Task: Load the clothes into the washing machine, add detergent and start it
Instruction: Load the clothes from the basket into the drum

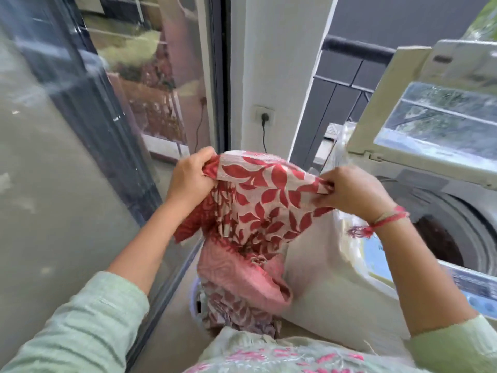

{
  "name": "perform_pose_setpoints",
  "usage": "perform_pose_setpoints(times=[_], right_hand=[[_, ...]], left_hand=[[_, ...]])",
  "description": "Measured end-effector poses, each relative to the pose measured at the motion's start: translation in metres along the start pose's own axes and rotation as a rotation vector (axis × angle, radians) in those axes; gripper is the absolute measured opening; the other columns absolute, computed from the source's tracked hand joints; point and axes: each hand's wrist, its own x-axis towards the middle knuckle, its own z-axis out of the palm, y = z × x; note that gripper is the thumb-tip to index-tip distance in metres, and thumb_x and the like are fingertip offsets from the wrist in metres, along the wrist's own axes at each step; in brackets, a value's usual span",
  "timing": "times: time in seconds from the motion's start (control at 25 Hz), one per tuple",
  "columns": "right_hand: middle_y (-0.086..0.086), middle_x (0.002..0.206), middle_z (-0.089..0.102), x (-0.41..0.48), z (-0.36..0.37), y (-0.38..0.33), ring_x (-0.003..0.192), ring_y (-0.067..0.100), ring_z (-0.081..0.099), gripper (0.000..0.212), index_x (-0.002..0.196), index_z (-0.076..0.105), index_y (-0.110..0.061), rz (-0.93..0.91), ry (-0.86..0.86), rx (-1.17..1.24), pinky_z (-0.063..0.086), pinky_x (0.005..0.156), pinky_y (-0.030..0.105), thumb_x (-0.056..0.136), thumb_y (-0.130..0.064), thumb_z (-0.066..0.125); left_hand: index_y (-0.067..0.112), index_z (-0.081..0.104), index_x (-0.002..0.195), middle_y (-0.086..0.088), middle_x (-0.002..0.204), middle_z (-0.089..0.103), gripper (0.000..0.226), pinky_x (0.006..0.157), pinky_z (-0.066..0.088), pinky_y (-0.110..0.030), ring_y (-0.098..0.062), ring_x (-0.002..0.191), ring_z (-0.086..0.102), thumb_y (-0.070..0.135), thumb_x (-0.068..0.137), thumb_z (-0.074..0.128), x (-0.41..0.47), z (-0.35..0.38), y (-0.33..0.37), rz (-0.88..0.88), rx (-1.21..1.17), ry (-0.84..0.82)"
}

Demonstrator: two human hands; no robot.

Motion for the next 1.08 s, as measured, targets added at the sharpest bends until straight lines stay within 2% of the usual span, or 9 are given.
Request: perform_pose_setpoints(times=[0.16,0.28,0.36,0.44,0.52,0.64,0.8,0.96,1.08], right_hand=[[0.001,0.092,0.062,0.03,0.039,0.022,0.086,0.013,0.059,0.006,0.081,0.065,-0.015,0.112,0.345,0.842,0.042,0.076,0.024,0.087,-0.017,0.065],[-0.008,0.065,0.061,0.04,0.04,0.012,0.056,0.004,0.054,0.024,0.086,0.06,-0.014,0.091,0.314,1.562,0.043,0.057,0.019,0.089,-0.038,0.061],[-0.002,0.069,0.06,0.043,0.03,0.006,0.057,0.009,0.052,0.036,0.095,0.056,-0.012,-0.045,0.349,1.464,0.046,0.056,0.026,0.083,-0.044,0.066],[0.006,0.087,0.064,0.043,0.028,0.011,0.056,0.015,0.054,0.053,0.117,0.047,-0.016,-0.301,0.448,0.854,0.049,0.052,0.027,0.077,-0.036,0.075],[0.005,0.095,0.06,0.044,0.041,0.022,0.048,0.006,0.044,0.083,0.139,0.032,-0.025,-0.533,0.582,0.06,0.041,0.045,0.012,0.071,-0.023,0.079],[0.0,0.091,0.059,0.037,0.065,0.039,0.042,0.003,0.035,0.081,0.142,0.035,-0.024,-0.477,0.404,-0.219,0.022,0.032,0.008,0.07,-0.004,0.068],[0.001,0.086,0.061,0.044,0.044,0.044,0.075,0.022,0.058,0.018,0.1,0.067,-0.016,0.032,0.497,0.2,0.041,0.056,0.028,0.09,-0.012,0.053],[0.006,0.085,0.067,0.072,-0.015,0.034,0.083,0.024,0.064,0.025,0.083,0.065,-0.02,0.287,0.507,1.447,0.055,0.071,0.036,0.095,-0.011,0.044],[-0.002,0.08,0.061,0.075,-0.093,0.056,0.074,0.006,0.06,0.027,0.079,0.06,-0.019,0.111,0.95,1.295,0.051,0.067,0.02,0.094,-0.007,0.041]], left_hand=[[0.007,0.05,0.072,-0.006,0.06,0.05,0.011,0.051,0.028,-0.03,-0.022,0.057,0.047,0.01,0.083,0.048,0.041,-0.031,0.004,0.048,0.155,0.106],[0.01,0.054,0.083,-0.011,0.069,0.057,0.007,0.054,0.029,-0.031,-0.03,0.065,0.055,0.01,0.086,0.048,0.075,-0.043,0.005,0.016,0.209,0.128],[0.019,0.053,0.114,-0.013,0.085,0.064,0.025,0.057,0.035,-0.033,-0.033,0.075,0.061,0.014,0.09,0.05,0.086,-0.042,0.0,0.011,0.299,0.035],[0.036,0.036,0.138,-0.008,0.094,0.06,0.056,0.058,0.041,-0.035,-0.029,0.075,0.06,0.009,0.091,0.048,0.08,-0.039,-0.011,0.08,0.4,-0.136],[0.039,0.045,0.134,-0.005,0.093,0.052,0.061,0.057,0.046,-0.038,-0.028,0.07,0.058,0.0,0.086,0.049,0.066,-0.038,-0.027,0.163,0.415,-0.256],[0.02,0.059,0.115,-0.006,0.119,0.046,0.034,0.07,0.05,-0.045,-0.032,0.091,0.059,0.004,0.085,0.053,0.046,-0.035,-0.058,0.104,0.37,-0.304],[0.004,0.057,0.105,-0.01,0.094,0.061,0.017,0.069,0.038,-0.035,-0.026,0.088,0.057,0.014,0.096,0.045,0.048,-0.026,-0.054,-0.221,0.02,-0.16],[0.008,0.055,0.09,-0.01,0.081,0.061,0.019,0.063,0.037,-0.028,-0.021,0.074,0.054,0.021,0.099,0.043,0.095,-0.025,-0.014,-0.204,-0.121,0.042],[0.019,0.057,0.091,-0.001,0.079,0.061,0.013,0.057,0.04,-0.017,-0.017,0.069,0.056,0.027,0.097,0.048,0.143,-0.025,0.028,-0.038,-0.144,0.094]])
